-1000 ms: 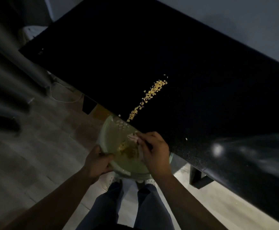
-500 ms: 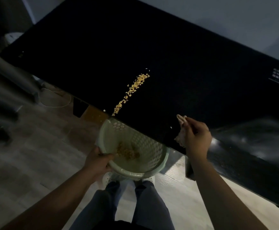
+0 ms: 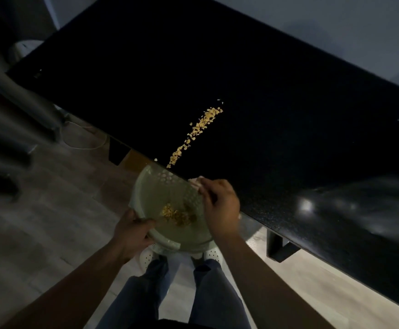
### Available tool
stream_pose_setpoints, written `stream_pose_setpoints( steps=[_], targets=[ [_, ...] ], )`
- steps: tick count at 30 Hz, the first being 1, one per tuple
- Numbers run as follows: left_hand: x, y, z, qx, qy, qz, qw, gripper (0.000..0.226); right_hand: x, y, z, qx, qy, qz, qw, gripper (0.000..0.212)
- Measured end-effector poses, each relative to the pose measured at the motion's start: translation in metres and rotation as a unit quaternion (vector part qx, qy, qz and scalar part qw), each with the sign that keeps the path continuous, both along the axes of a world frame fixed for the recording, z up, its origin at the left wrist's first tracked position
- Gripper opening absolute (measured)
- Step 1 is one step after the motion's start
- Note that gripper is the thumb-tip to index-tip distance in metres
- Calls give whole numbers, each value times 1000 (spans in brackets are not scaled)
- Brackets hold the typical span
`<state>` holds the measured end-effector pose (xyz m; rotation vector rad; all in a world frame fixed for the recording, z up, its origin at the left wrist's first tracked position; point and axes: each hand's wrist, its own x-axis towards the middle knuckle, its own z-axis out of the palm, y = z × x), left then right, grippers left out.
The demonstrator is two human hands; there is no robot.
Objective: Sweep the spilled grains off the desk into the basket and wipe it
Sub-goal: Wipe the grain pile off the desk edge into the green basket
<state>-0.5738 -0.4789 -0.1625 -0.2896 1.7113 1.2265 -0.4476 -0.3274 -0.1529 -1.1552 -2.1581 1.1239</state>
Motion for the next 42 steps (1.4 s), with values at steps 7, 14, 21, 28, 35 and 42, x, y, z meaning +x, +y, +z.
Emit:
stream_pose_setpoints(
  steps=[7, 14, 21, 28, 35, 42],
  targets=[
    [-31, -11, 13, 23, -16, -6, 1000, 36, -28, -45, 13, -20, -1, 20, 1000, 25],
    [-62, -17, 15, 0, -13, -30, 999, 28, -37, -8, 47, -2, 48, -83, 995, 25],
    [-81, 1, 10, -13, -19, -55, 998, 29, -49, 80, 52, 40, 35, -109, 993, 22],
    [-81, 23, 4, -25, -20, -11, 999, 32, -83, 183, 33, 30, 28, -94, 995, 23],
    [-81, 34, -3, -52, -30, 2, 998, 52, -107, 244, 4, 24, -22, -115, 993, 27],
    [-84, 34, -9, -59, -20, 21, 998, 53, -132, 220, -2, 53, -24, 5, 998, 27]
  ],
)
